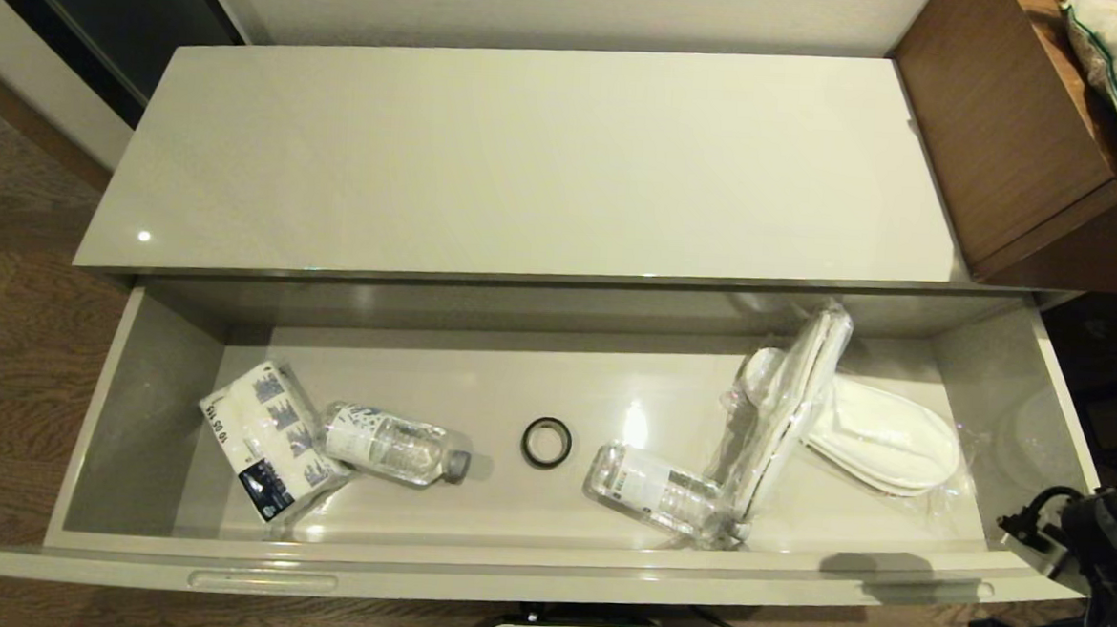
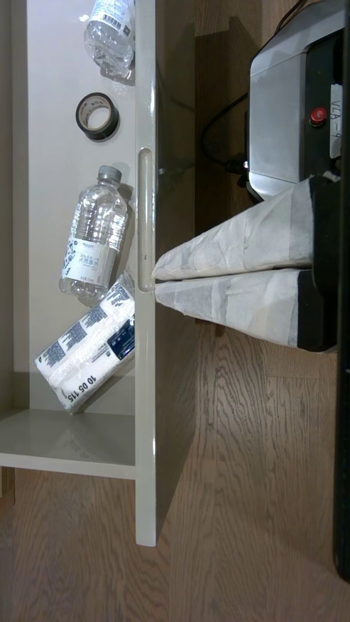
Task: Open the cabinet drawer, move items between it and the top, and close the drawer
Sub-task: Close the drawer
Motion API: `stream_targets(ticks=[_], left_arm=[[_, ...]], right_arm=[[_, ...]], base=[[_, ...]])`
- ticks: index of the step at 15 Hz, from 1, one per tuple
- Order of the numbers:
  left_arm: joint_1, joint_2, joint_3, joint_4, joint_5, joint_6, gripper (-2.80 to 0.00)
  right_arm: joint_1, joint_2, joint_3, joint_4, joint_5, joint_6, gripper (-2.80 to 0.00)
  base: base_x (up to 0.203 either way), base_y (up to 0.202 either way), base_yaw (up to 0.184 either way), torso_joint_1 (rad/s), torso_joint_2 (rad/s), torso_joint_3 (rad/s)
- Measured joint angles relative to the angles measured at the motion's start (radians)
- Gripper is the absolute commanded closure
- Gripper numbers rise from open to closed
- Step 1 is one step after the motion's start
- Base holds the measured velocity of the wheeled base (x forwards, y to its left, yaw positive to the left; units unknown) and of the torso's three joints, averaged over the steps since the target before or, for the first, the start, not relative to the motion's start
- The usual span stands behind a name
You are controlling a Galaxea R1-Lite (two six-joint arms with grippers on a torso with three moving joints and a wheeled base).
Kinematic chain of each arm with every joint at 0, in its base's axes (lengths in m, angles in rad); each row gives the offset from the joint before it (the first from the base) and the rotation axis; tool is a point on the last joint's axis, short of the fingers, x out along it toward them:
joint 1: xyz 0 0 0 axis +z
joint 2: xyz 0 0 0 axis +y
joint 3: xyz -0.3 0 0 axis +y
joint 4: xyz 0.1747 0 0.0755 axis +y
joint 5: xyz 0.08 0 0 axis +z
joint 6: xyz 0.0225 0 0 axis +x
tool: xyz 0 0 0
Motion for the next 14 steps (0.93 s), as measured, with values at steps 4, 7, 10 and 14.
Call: stream_targets(ticks=[4,7,10,14], left_arm=[[0.000,0.000,0.000,0.000,0.000,0.001,0.00],[0.000,0.000,0.000,0.000,-0.001,0.001,0.00],[0.000,0.000,0.000,0.000,0.000,0.001,0.00],[0.000,0.000,0.000,0.000,0.000,0.000,0.00]], right_arm=[[-0.001,0.055,0.005,-0.073,-0.002,0.038,0.00],[-0.001,0.102,0.005,-0.169,-0.008,0.074,0.00],[-0.001,0.142,0.004,-0.216,-0.021,0.095,0.00],[-0.001,0.162,0.002,-0.301,-0.075,0.145,0.00]], base=[[0.000,0.000,0.000,0.000,0.00,0.000],[0.000,0.000,0.000,0.000,0.00,0.000],[0.000,0.000,0.000,0.000,0.00,0.000],[0.000,0.000,0.000,0.000,0.00,0.000]])
